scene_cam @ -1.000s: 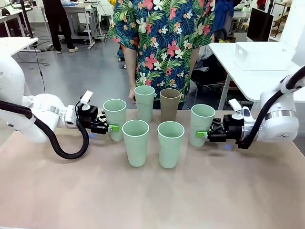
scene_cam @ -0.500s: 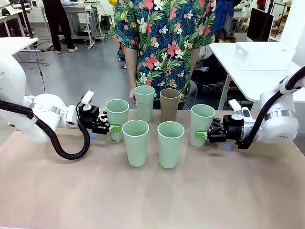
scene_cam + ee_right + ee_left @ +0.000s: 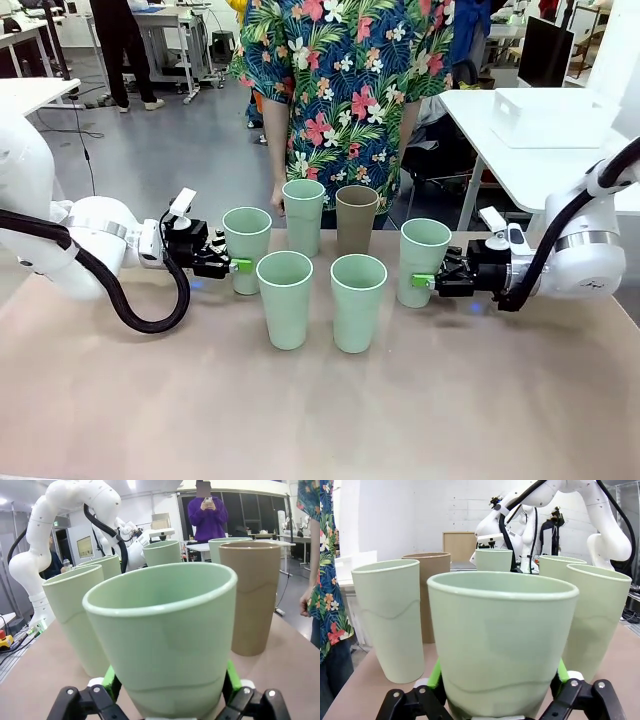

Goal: Stack the cups and store them in the basket.
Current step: Pick up two Reusable plastic cups , one in each hand.

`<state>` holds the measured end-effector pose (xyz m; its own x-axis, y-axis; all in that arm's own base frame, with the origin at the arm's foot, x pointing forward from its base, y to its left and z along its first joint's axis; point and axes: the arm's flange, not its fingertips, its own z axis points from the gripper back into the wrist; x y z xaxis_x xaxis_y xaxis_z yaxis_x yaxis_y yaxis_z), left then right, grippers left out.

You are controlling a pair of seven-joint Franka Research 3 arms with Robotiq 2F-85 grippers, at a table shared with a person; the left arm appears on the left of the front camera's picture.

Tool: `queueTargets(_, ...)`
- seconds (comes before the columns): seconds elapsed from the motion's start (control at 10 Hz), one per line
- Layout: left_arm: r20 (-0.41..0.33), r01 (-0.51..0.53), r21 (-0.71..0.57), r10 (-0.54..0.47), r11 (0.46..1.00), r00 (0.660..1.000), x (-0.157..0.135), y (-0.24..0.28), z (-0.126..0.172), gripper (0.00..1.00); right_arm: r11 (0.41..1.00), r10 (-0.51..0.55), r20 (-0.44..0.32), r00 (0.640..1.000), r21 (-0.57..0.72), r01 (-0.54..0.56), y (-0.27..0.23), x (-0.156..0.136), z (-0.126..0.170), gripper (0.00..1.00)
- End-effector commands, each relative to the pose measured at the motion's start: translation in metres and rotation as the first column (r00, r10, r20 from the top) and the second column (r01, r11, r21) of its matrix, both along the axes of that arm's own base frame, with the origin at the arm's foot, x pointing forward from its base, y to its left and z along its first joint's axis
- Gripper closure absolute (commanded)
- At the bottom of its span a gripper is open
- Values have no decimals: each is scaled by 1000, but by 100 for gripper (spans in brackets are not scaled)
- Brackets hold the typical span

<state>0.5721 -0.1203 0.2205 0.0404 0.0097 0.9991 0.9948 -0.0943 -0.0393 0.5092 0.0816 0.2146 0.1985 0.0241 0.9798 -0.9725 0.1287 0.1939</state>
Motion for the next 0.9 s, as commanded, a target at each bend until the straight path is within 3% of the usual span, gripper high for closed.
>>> queueTargets(0.0,15,-23,-14,23,1000,1000,-5,-1,5,18,999,40,-13,999,7,-40,2,5,1,20)
queueTargets(0.1,11,-20,-12,20,1000,1000,-5,-1,5,33,999,45,-17,999,6,-45,2,6,0,20)
queueTargets(0.2,9,-16,-12,16,1000,1000,-5,0,5,37,999,42,-22,999,3,-42,2,8,0,40)
queueTargets(0.3,9,-18,-17,18,1000,1000,-5,0,6,52,999,42,-18,999,-1,-42,2,8,-1,22)
queueTargets(0.4,5,-19,-24,19,1000,1000,-5,0,6,55,998,61,-21,998,15,-61,2,8,-1,59)
queueTargets(0.5,9,10,-40,-10,999,1000,-3,2,4,70,988,150,15,989,44,-150,-1,8,0,42)
queueTargets(0.6,0,-1,0,1,1000,1000,0,0,0,70,1000,28,6,1000,7,-28,2,4,-1,42)
queueTargets(0.8,0,-1,0,1,1000,1000,0,0,0,70,1000,28,6,1000,7,-28,2,4,-1,42)
